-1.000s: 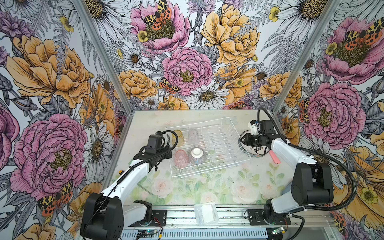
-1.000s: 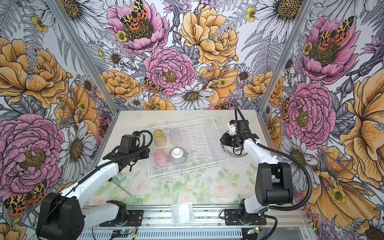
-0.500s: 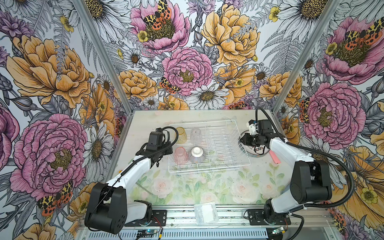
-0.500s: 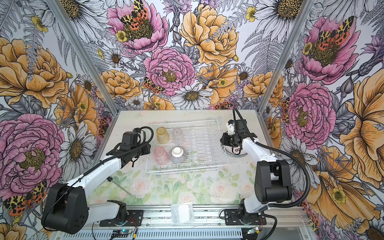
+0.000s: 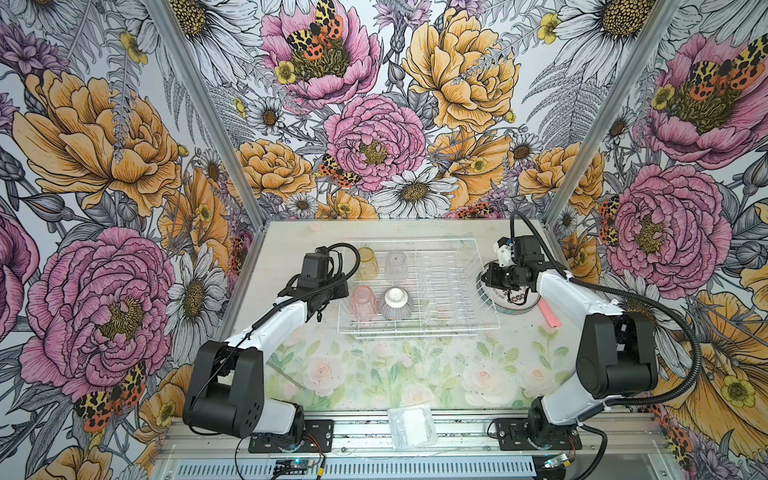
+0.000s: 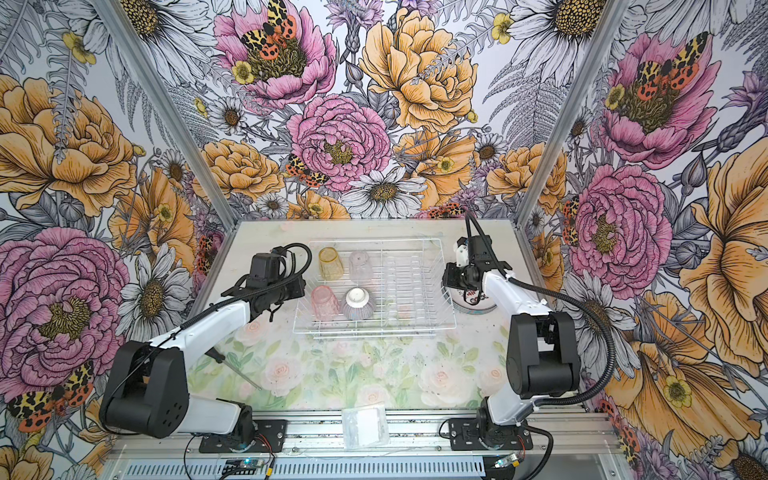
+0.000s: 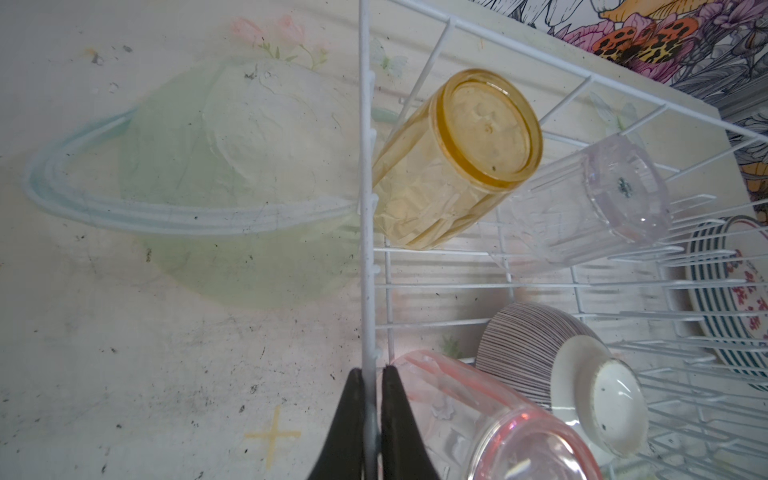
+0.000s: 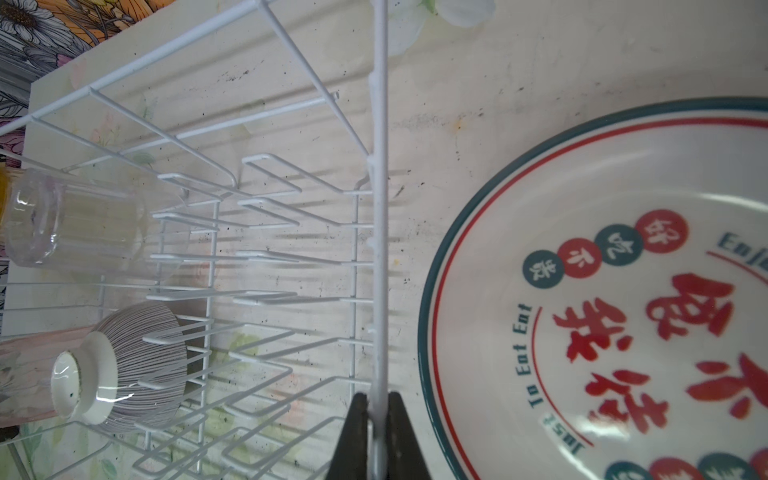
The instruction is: Unload the mixed dishes from the dish rack
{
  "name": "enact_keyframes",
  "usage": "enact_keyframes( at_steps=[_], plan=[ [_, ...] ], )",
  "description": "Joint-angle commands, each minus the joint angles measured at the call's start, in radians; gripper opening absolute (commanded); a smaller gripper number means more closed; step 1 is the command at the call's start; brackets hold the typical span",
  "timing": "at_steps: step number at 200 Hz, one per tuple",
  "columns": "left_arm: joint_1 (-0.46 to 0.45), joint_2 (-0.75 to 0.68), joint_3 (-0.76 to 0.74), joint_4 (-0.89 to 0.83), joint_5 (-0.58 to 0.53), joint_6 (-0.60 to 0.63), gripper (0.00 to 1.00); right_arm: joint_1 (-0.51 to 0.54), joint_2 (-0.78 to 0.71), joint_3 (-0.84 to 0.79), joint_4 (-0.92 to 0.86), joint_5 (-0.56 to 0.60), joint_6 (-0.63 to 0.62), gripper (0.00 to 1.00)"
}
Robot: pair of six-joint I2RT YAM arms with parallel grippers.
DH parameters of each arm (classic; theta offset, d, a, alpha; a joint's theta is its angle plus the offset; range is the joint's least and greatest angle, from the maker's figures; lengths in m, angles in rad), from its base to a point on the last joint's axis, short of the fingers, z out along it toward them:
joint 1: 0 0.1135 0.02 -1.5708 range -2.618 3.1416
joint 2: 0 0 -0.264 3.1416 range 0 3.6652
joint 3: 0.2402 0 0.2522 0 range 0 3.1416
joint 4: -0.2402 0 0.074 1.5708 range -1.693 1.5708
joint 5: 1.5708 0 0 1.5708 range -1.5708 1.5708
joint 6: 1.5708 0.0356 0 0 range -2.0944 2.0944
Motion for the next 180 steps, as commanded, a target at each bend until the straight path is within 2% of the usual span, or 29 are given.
enact_keyframes(
  at_steps=[1,81,92,107,125,141,151,167,180],
  plan=[
    [-0.015,0.036,0.019,0.009,0.072,0.057,0.06,0.014,0.038,0.049,0.023,-0.003,-0.024,0.04],
    [-0.030,0.070,0.054,0.025,0.075,0.053,0.07,0.008,0.083,0.096,0.022,0.007,-0.030,0.02],
    [-0.033,0.063,0.049,0.026,0.067,0.050,0.09,0.008,0.079,0.090,0.020,0.006,-0.030,0.02],
    [-0.037,0.042,0.039,0.026,0.046,0.048,0.19,0.008,0.068,0.079,0.021,0.010,-0.034,0.02],
    [-0.047,0.003,0.023,0.027,0.008,0.057,0.34,0.008,0.049,0.071,0.020,0.012,-0.037,0.16],
    [-0.062,-0.045,0.004,0.034,-0.049,0.075,0.48,0.007,0.031,0.068,0.021,0.019,-0.039,0.39],
    [-0.077,-0.079,-0.011,0.046,-0.084,0.092,0.53,0.007,0.020,0.068,0.022,0.023,-0.041,0.49],
    [-0.090,-0.132,-0.029,0.053,-0.121,0.105,0.56,0.007,0.003,0.068,0.021,0.032,-0.040,0.58],
    [-0.088,-0.164,-0.028,0.038,-0.134,0.106,0.57,0.007,-0.011,0.064,0.021,0.039,-0.040,0.61]
  ],
)
